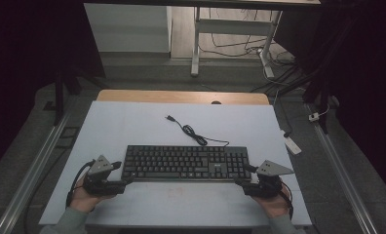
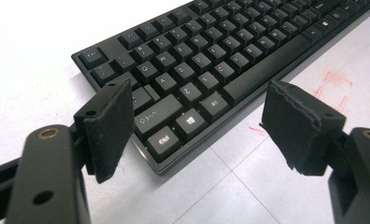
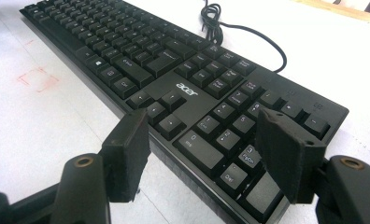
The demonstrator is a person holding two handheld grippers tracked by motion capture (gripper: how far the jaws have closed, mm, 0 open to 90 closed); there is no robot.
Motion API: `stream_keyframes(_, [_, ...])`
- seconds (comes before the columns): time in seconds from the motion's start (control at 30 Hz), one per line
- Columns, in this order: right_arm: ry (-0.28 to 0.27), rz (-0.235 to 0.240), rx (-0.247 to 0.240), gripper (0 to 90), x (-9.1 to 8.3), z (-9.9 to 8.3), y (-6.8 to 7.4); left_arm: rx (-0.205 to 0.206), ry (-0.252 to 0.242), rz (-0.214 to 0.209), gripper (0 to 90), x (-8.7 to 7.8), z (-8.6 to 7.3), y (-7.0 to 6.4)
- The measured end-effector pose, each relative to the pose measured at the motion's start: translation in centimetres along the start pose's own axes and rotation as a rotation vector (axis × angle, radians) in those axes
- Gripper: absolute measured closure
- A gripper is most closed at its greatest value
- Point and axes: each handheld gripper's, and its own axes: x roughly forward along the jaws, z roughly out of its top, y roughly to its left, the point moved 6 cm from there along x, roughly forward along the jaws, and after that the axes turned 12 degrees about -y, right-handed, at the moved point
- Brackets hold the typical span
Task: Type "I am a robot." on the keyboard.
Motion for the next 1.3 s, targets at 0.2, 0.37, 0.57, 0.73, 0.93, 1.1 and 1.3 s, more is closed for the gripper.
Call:
stream_keyframes(0.2, [0.0, -0.005, -0.004, 35.6, 0.0, 0.1, 0.1, 0.001, 0.0, -0.001, 25.5, 0.0, 0.0, -0.1])
stream_keyframes(0.37, [0.0, -0.003, -0.006, 35.7, 0.0, 0.1, 0.1, -0.003, -0.005, 0.001, 25.6, 0.0, 0.1, 0.0])
stream_keyframes(0.57, [-0.007, 0.007, 0.0, 35.8, 0.1, 0.1, 0.2, -0.001, -0.006, 0.003, 25.7, 0.0, 0.1, 0.0])
stream_keyframes(0.73, [0.002, 0.007, -0.006, 35.8, 0.1, 0.1, 0.3, -0.003, -0.006, 0.007, 25.9, 0.1, 0.2, 0.0])
stream_keyframes(0.93, [-0.003, 0.011, -0.006, 35.8, 0.2, 0.3, 0.5, -0.013, -0.017, 0.011, 26.7, 0.0, 0.5, 0.1])
stream_keyframes(1.1, [-0.007, 0.011, -0.017, 35.7, 0.5, 0.7, 0.9, -0.018, -0.025, 0.008, 28.3, 0.0, 0.7, 0.0])
stream_keyframes(1.3, [-0.009, 0.024, -0.017, 36.0, 0.8, 0.9, 1.2, -0.022, -0.029, 0.004, 29.9, 0.0, 0.9, 0.0])
